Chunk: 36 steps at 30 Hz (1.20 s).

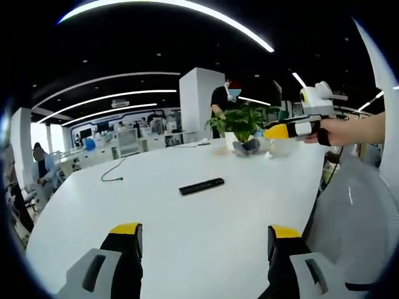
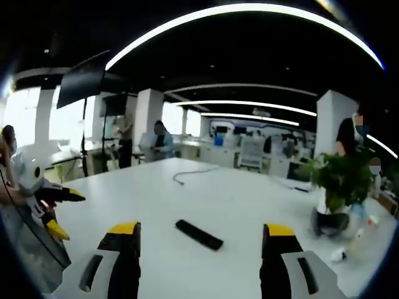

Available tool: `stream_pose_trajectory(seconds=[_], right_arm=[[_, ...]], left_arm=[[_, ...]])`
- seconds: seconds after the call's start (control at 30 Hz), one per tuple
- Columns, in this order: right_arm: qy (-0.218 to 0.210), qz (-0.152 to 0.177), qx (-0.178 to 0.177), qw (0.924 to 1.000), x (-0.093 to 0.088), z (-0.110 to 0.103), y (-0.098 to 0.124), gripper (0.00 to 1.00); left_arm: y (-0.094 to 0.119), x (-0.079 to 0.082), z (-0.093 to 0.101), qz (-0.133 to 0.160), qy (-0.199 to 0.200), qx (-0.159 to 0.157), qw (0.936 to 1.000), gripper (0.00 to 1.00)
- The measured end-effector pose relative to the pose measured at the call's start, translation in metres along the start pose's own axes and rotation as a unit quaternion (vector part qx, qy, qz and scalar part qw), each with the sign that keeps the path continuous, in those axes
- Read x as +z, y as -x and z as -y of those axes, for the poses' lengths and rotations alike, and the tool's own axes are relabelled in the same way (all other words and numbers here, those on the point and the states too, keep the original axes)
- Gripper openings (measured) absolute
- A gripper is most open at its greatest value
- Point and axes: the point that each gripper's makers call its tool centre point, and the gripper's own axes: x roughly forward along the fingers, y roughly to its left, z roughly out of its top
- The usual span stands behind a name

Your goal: Press the specified remote control buttons in sequence, fully releasing each button before pressing the next.

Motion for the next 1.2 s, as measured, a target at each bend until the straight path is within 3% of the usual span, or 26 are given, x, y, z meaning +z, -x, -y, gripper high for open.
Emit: stream_pose_trajectory(seconds=[0.2,0.4,0.7,0.87,1.03,1.1,1.2], right_arm=[[0.007,0.016,-0.028,0.9995,0.002,0.005,0.023,0.79],[0.022,-0.004,-0.047,0.9987,-0.015,0.010,0.039,0.79],[0.029,-0.004,-0.050,0.9983,-0.031,0.013,0.044,0.79],[0.019,0.029,-0.049,0.9982,-0.022,0.020,0.051,0.82],[0.026,0.038,-0.051,0.9976,-0.019,0.024,0.056,0.83],[0.050,0.029,-0.047,0.9972,-0.024,0.029,0.057,0.82],[0.030,0.029,-0.046,0.9981,-0.033,0.034,0.059,0.82]], left_arm=[[0.001,0.000,-0.001,0.003,0.002,0.004,1.0000,0.85],[0.002,0.000,0.000,0.004,0.004,0.005,1.0000,0.85],[0.001,0.000,0.002,0.003,0.005,0.001,1.0000,0.86],[0.002,0.003,0.000,0.010,0.011,0.007,0.9999,0.87],[0.002,0.005,-0.002,0.013,0.012,0.017,0.9997,0.88],[0.003,0.005,-0.004,0.014,0.009,0.023,0.9996,0.88],[0.003,0.005,-0.004,0.014,0.014,0.024,0.9995,0.89]])
